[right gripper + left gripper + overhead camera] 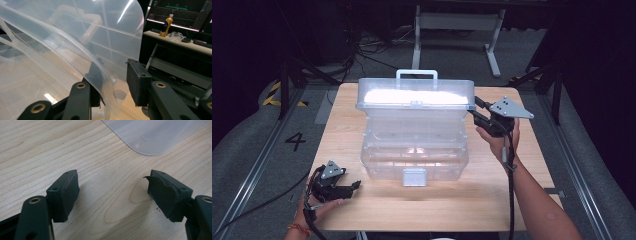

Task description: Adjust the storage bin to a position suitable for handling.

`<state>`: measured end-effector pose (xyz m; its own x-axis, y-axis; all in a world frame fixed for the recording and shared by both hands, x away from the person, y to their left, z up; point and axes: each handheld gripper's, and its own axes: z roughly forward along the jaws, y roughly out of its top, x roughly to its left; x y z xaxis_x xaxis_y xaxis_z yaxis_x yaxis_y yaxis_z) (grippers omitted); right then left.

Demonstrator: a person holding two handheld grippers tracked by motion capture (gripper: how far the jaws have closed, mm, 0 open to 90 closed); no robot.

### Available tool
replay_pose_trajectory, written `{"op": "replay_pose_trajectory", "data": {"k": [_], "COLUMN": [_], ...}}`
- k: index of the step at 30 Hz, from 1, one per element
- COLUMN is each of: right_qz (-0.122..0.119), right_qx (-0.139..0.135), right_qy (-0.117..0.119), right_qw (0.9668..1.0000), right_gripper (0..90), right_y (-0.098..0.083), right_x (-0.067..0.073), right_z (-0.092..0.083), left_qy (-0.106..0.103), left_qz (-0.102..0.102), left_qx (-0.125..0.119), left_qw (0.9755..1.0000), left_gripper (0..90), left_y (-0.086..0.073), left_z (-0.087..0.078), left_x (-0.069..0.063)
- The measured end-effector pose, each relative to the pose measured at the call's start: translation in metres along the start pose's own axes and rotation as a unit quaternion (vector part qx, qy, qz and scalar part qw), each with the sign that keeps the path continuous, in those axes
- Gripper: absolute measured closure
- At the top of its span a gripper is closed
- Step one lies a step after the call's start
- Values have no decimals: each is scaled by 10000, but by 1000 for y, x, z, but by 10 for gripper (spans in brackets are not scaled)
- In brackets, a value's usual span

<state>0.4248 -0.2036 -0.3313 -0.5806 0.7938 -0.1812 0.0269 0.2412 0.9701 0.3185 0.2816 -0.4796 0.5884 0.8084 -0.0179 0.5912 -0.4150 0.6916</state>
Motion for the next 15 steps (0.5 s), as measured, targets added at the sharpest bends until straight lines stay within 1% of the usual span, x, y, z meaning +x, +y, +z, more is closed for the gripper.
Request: {"op": "replay_pose_trajectory", "data": {"k": [3, 5, 7, 11, 12, 15], "right_qz": [51, 42, -5, -7, -50, -19], "right_qx": [-8, -2, -7, 7, -15, -17], "right_qy": [31, 19, -2, -32, -52, -63], "right_qw": [10000, 10000, 10000, 10000, 10000, 10000], "right_gripper": [663, 663, 664, 670, 671, 677], "right_y": [2, 3, 5, 8, 9, 9], "right_x": [-3, -4, -6, -9, -9, -10], "right_z": [3, 4, 6, 9, 10, 12], "left_qy": [-5, 8, 15, 1, 0, -3], "left_qz": [19, 17, 43, 71, 70, 75], "left_qx": [-10, -40, -24, -19, -16, -20], "left_qw": [10000, 10000, 10000, 10000, 10000, 10000], "left_gripper": [252, 252, 250, 241, 239, 239], "left_y": [-1, -1, -1, -1, -1, -1], "left_z": [0, 0, 0, 1, 1, 1], "left_x": [0, -1, -1, 0, 0, 0]}}
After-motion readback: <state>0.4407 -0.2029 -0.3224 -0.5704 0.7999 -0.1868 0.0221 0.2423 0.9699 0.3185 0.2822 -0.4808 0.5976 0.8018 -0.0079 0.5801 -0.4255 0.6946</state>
